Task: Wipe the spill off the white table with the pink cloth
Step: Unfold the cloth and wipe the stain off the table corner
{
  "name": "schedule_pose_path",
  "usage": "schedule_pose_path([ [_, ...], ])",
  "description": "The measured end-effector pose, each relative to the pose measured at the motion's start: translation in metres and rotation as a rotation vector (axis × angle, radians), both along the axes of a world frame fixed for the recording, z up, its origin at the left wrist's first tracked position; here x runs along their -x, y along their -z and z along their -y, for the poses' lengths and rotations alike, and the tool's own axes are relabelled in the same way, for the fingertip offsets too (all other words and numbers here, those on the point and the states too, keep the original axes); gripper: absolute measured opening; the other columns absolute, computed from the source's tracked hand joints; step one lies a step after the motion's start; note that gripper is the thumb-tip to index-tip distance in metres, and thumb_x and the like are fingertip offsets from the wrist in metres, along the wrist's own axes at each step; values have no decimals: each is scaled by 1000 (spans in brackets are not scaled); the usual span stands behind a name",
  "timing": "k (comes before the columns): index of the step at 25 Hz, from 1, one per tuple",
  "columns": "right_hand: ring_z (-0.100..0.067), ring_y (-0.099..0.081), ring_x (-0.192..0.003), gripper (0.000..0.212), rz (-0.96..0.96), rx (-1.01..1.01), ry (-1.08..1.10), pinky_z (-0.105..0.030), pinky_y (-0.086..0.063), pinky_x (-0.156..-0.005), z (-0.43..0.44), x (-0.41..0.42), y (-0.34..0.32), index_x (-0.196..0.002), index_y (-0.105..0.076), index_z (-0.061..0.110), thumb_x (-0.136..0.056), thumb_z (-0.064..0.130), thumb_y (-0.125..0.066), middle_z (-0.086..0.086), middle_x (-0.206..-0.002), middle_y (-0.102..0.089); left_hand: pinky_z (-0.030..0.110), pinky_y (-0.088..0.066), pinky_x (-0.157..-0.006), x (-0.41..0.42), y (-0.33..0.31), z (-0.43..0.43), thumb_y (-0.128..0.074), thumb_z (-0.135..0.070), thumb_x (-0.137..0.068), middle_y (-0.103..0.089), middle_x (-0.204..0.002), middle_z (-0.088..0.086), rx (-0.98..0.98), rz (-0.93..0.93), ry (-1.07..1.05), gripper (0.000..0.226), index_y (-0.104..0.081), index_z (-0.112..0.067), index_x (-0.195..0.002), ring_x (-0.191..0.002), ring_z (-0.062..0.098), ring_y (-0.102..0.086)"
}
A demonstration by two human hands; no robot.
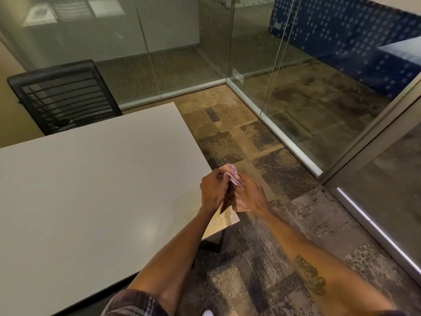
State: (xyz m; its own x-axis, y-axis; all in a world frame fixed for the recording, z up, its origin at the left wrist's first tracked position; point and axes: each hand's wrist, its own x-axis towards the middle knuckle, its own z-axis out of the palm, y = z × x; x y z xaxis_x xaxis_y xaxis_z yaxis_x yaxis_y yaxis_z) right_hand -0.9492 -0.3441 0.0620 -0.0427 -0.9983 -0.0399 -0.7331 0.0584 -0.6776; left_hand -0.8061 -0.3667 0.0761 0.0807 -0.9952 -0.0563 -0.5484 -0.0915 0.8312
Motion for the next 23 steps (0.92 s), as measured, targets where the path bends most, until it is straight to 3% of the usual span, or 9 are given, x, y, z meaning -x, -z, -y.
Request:
schedule_pose_path([
  [2,-24,-56,-109,38,10,42,16,-20,-41,-76,-2,-9,5,-136,-56,20,-98,19,-56,-4,-118,-59,34,-54,-93,5,-3,7,-64,-31,-94,-78,-107,5,-98,-120,-119,24,-75,-18,-110,-95,24,-73],
  [4,-20,-56,-102,39,157,4,40,-11,-37,-70,-6,-14,8,-133,-57,25,-95,17,-55,1,-110,-55,46,-59,-91,8,-2,12,-66,-19,-93,-77,-105,10,-222,-306,-193,21,-75,-11,-109,-92,29,-75],
  [6,-19,-59,-106,46,350,-86,51,-23,-48,-79,-7,-18,10,-136,-52,30,-92,19,-56,1,-117,-59,47,-61,-87,8,-4,14,-67,-13,-92,-77,-104,12,-268,-392,-222,18,-75,-9,-107,-86,31,-77],
  [9,-14,-57,-100,51,282,-59,95,-32,-51,-75,-7,-27,16,-137,-45,24,-91,27,-66,2,-119,-58,36,-59,-89,11,-9,16,-68,-19,-90,-78,-105,8,-200,-223,-174,23,-76,-12,-111,-91,26,-75],
  [13,-22,-57,-81,40,134,84,293,-31,-39,-54,-1,-36,21,-122,-46,13,-93,31,-66,5,-98,-49,22,-46,-71,21,-18,17,-71,-24,-86,-78,-99,3,-98,-103,-102,22,-78,-16,-106,-81,13,-68],
  [16,-20,-57,-82,33,243,56,378,-26,-36,-54,7,-26,21,-118,-52,14,-92,28,-68,2,-95,-58,34,-62,-80,18,-14,19,-71,-22,-90,-79,-102,7,-107,-180,7,24,-77,-14,-112,-78,19,-76],
  [19,-28,-62,-87,32,402,-50,495,-35,-46,-63,12,-14,22,-116,-56,13,-90,25,-70,-6,-98,-65,34,-58,-92,11,-3,8,-62,-23,-97,-78,-112,5,-30,-47,67,26,-76,-18,-119,-89,22,-76],
  [21,-33,-66,-95,28,577,-92,603,-46,-56,-79,15,-10,25,-114,-59,10,-91,23,-70,-13,-105,-69,31,-54,-90,9,8,-3,-63,-28,-97,-78,-110,1,15,61,123,24,-77,-19,-115,-95,18,-73],
  [23,-30,-69,-91,22,740,-103,644,-45,-59,-80,15,-9,26,-112,-62,10,-93,20,-69,-13,-104,-72,33,-57,-88,9,17,-11,-70,-29,-91,-78,-107,1,-21,75,184,23,-77,-17,-109,-94,17,-72],
])
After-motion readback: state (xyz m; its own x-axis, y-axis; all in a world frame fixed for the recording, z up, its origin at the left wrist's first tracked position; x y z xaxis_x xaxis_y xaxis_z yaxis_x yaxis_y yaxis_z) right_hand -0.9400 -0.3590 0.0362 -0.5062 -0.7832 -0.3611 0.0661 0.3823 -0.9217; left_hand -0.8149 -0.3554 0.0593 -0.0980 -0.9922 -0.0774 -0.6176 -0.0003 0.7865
